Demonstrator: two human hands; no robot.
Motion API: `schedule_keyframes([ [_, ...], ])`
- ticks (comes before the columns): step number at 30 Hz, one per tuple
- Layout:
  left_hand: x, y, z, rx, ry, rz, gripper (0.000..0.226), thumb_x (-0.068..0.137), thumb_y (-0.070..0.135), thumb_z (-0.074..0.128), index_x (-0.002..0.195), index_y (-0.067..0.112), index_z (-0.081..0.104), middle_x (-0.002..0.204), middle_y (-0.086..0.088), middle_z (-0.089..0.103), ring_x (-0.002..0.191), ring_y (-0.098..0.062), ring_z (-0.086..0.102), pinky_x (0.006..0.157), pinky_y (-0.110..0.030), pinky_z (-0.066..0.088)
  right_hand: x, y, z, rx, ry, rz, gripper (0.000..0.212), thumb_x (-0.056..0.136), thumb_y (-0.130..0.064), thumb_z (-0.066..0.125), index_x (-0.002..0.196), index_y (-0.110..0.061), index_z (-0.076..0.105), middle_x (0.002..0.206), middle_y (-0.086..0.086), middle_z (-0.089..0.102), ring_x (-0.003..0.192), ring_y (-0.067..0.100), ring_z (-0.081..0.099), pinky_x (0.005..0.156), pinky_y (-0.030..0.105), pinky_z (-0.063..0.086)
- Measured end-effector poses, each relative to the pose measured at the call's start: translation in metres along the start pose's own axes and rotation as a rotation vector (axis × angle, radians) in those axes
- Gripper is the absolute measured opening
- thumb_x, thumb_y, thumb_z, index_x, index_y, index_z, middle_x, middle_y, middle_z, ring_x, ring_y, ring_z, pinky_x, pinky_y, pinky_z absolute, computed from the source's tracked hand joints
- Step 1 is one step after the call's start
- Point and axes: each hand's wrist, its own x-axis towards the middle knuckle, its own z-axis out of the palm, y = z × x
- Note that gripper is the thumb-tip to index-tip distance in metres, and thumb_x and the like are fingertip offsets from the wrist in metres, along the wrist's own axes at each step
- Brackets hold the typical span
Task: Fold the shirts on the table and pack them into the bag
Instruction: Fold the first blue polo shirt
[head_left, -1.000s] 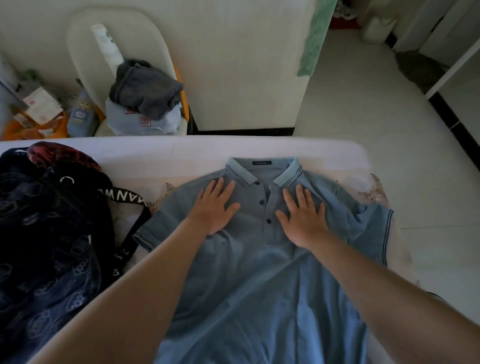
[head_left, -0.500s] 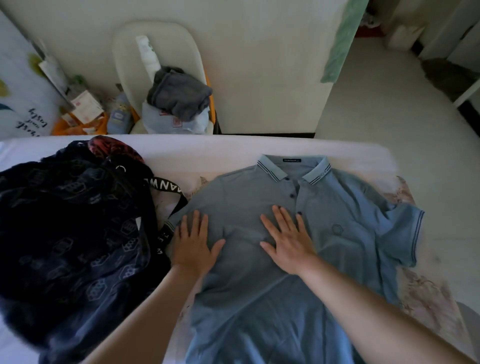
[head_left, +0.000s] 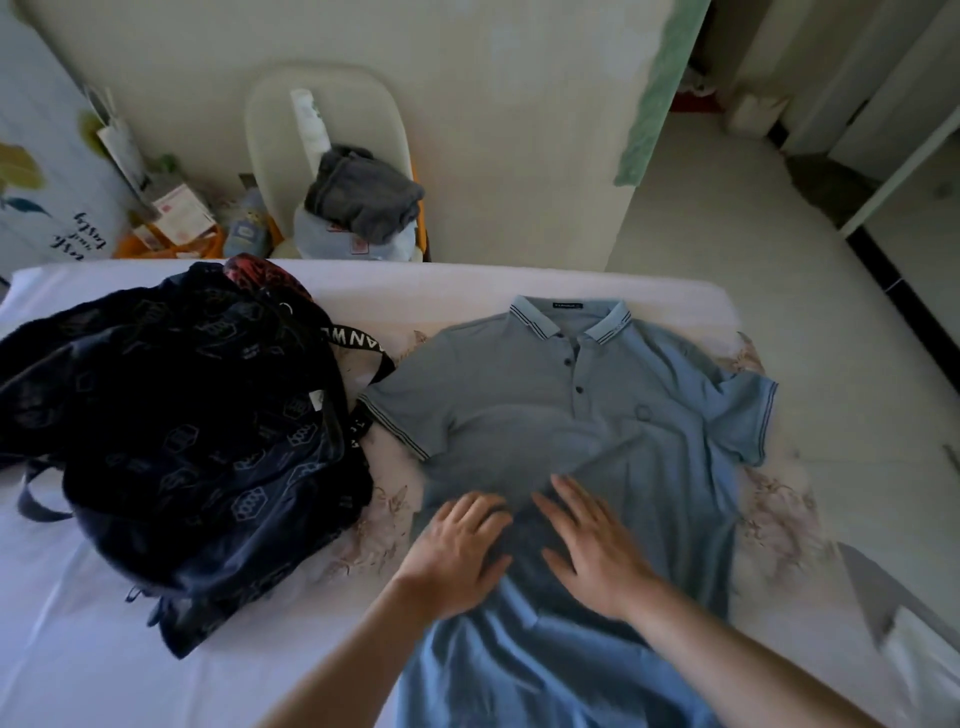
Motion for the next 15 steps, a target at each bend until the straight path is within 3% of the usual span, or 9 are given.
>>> schedule_keyframes([
  [2, -0.029, 0.001, 0.014, 0.031, -0.154, 0.007, 0.069, 0.077, 0.067, 0.055, 0.133, 0.026, 0.052, 0.143, 0.001, 0.045, 0.132, -0.023, 0.045, 0.106, -0.042, 0.041, -0.03, -0.006, 0.009, -0.001, -0.085, 0.022, 0.07, 0.091, -0.059, 0.039, 0.154, -0.03, 0.031, 0.166, 0.008, 0.014, 0.15, 0.027, 0.023, 0.118, 0.044, 0.027],
  [6, -0.081, -0.004, 0.035, 0.151, -0.337, 0.05, 0.102, 0.07, 0.086, 0.043, 0.153, 0.027, 0.032, 0.163, -0.007, 0.02, 0.149, -0.026, 0.019, 0.114, -0.051, 0.014, -0.079, -0.009, 0.026, -0.098, -0.235, 0.065, 0.074, 0.092, -0.067, 0.025, 0.156, -0.044, -0.004, 0.162, -0.003, -0.027, 0.151, 0.02, -0.02, 0.123, 0.046, 0.0],
  [12, -0.112, 0.02, 0.032, 0.203, -0.342, 0.104, 0.111, 0.072, 0.095, 0.022, 0.149, 0.018, 0.041, 0.16, -0.008, 0.026, 0.148, -0.029, 0.023, 0.116, -0.051, 0.017, -0.14, -0.018, 0.022, -0.102, -0.296, 0.153, 0.102, 0.08, -0.085, 0.03, 0.153, -0.037, -0.022, 0.157, 0.0, -0.04, 0.145, 0.02, -0.034, 0.122, 0.052, -0.006],
  [15, -0.112, 0.027, 0.036, 0.152, -0.343, 0.085, 0.075, 0.081, 0.077, 0.045, 0.133, 0.027, 0.061, 0.148, -0.001, 0.048, 0.137, -0.025, 0.044, 0.109, -0.049, 0.042, -0.165, -0.019, 0.025, -0.104, -0.342, 0.189, 0.118, 0.072, -0.088, 0.037, 0.152, -0.03, -0.027, 0.153, 0.0, -0.045, 0.143, 0.021, -0.037, 0.119, 0.051, -0.008],
])
